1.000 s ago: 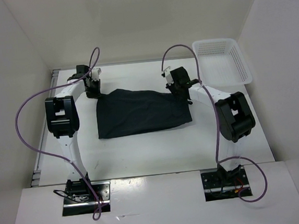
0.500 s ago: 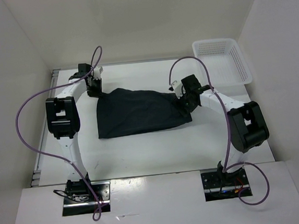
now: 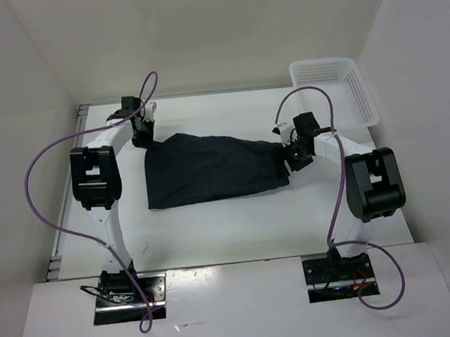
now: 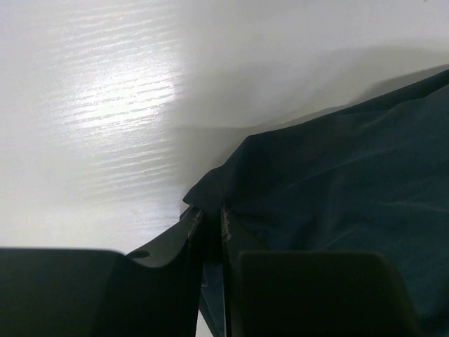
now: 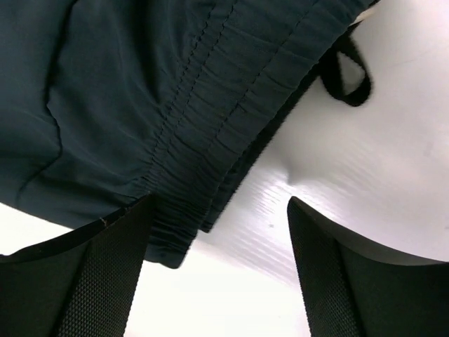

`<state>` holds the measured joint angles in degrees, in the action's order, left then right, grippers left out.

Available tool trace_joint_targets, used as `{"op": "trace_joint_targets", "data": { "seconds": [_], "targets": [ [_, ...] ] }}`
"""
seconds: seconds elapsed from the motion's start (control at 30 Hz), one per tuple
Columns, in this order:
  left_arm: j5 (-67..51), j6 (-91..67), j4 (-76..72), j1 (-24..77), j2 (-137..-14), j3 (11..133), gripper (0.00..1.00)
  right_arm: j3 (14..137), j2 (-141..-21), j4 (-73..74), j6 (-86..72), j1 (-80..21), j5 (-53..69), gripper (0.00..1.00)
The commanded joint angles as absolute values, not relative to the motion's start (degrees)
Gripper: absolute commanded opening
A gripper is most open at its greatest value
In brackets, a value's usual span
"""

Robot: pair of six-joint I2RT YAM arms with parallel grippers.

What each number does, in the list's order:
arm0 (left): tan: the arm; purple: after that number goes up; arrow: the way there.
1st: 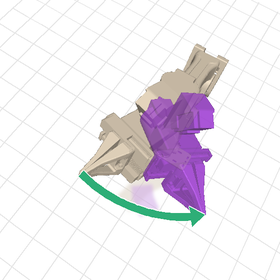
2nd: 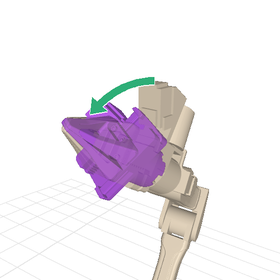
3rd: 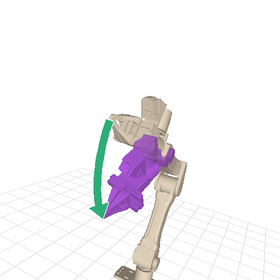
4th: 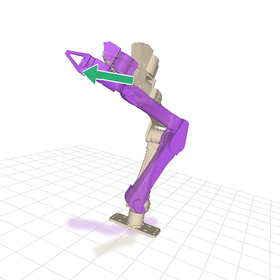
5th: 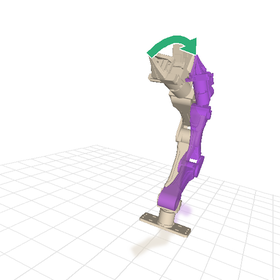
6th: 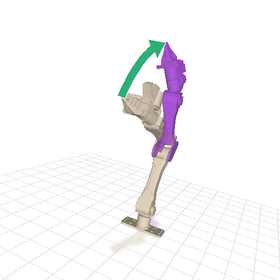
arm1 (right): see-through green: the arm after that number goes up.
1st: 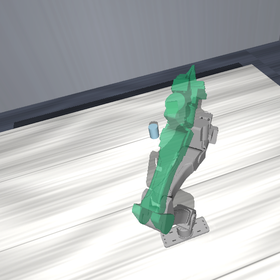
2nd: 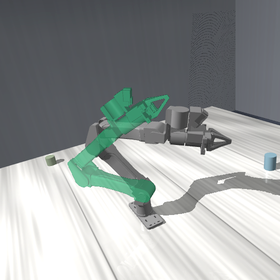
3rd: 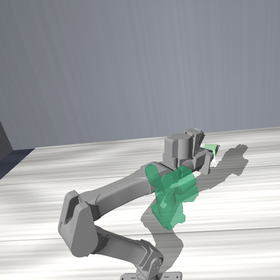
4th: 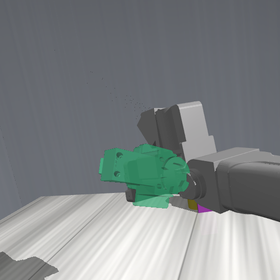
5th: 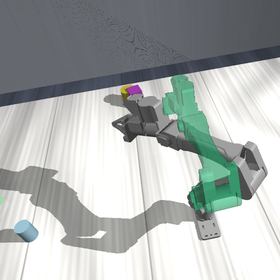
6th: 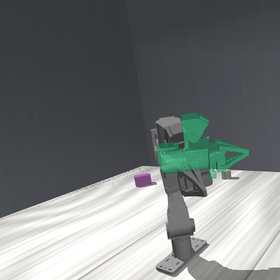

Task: Fold and stack the shorts
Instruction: Fold the shorts

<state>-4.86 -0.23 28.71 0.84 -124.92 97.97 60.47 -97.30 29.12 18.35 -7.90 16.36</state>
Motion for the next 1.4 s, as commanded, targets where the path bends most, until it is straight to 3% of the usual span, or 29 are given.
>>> {"op": "trace_joint_targets", "data": {
  "seconds": [0.0,0.17,0.27,0.4,0.5,0.53,0.63,0.67,0.7,1.13,1.37],
  "targets": [
    [-3.1,0.0,28.7,1.0,-122.8,97.1,0.19,59.5,-98.2,28.4,16.6,-8.3,19.8,0.81],
    [-0.4,0.0,28.2,1.0,-123.9,97.1,0.19,57.7,-98.8,29.2,18.2,-8.9,20.0,0.69],
    [-0.4,0.0,28.2,1.0,-124.5,97.1,0.21,57.7,-100.9,28.7,18.2,-9.9,18.5,0.69],
    [-1.0,0.0,28.2,1.0,-125.0,97.1,0.21,57.7,-102.7,28.0,17.6,-10.5,17.8,0.58],
    [-1.0,0.0,28.2,1.0,-125.0,97.1,0.21,58.4,-103.4,28.0,16.4,-10.5,17.8,0.42],
    [-1.0,0.0,28.2,1.0,-125.5,97.1,0.21,58.9,-103.4,28.0,16.3,-10.5,17.3,0.32],
    [-1.6,0.0,28.2,1.0,-126.0,97.1,0.21,58.9,-103.9,28.0,16.3,-10.5,17.3,0.14],
    [-1.6,0.0,28.2,1.0,-126.0,97.1,0.21,58.9,-103.9,28.0,15.8,-10.5,17.3,0.03],
    [-2.2,0.0,28.2,1.0,-126.0,97.1,0.21,58.9,-103.9,27.4,15.8,-10.5,17.3,0.0],
    [-2.7,0.0,28.2,-0.1,-124.5,97.1,0.25,67.2,-97.4,37.9,19.5,-10.5,12.3,0.0],
    [-7.6,0.0,28.7,-0.7,-121.7,97.1,0.46,65.9,-92.9,39.5,19.5,-10.5,10.9,0.0]
  ]
}}
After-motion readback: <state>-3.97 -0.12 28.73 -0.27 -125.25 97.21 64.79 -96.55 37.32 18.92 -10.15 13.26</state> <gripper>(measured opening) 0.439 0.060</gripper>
